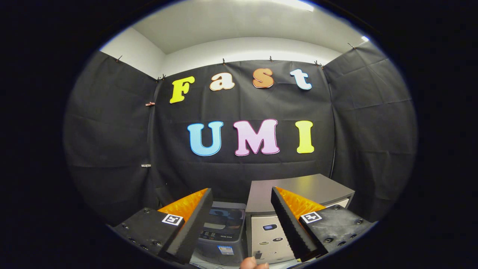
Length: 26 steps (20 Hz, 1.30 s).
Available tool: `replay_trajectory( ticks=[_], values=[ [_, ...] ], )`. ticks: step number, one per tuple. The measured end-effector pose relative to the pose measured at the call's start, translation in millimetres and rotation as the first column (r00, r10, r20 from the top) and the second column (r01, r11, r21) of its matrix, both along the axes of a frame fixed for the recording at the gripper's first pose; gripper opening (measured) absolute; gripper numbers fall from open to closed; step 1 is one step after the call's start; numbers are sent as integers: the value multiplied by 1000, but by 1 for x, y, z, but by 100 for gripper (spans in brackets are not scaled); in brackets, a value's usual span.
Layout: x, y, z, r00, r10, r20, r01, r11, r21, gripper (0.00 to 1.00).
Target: Put the clothes into the washing machine and then close the washing machine lid.
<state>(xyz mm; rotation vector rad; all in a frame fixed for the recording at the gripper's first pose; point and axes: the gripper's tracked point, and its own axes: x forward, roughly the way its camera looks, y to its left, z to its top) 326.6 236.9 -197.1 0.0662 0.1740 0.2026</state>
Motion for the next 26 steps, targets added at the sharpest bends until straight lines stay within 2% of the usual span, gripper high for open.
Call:
replay_trajectory(
  ticks=[12, 26],
  values=[
    [-1, -5, 1, 1000, 4, 10, -4, 1000, -13, 98],
    [-3, -22, 6, 998, -36, 44, 37, 999, -13, 98]
  ],
)
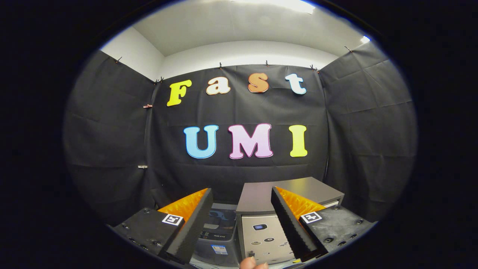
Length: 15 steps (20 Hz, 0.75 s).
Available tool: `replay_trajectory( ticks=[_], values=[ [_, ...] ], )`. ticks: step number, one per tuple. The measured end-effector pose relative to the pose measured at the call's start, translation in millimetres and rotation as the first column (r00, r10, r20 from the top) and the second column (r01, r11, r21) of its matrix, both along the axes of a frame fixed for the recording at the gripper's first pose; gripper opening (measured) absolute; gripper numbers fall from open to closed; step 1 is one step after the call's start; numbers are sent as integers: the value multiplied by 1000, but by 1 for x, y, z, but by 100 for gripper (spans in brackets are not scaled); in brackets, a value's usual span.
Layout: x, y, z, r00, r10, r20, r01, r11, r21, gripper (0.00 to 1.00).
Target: Put the clothes into the washing machine and then close the washing machine lid.
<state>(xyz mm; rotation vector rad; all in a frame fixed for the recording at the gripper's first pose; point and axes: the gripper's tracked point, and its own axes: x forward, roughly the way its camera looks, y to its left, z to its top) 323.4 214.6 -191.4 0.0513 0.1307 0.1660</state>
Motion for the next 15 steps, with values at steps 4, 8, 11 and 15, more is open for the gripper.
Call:
replay_trajectory(
  ticks=[4, 8, 11, 15],
  values=[
    [-2, 2, 0, 1000, 7, 2, -7, 1000, 2, 98],
    [-2, 2, 0, 1000, 15, 5, -15, 1000, -5, 98],
    [-6, 3, 1, 1000, 20, 10, -20, 1000, -4, 98],
    [-5, 4, 1, 999, 28, 15, -28, 1000, -8, 98]
  ],
)
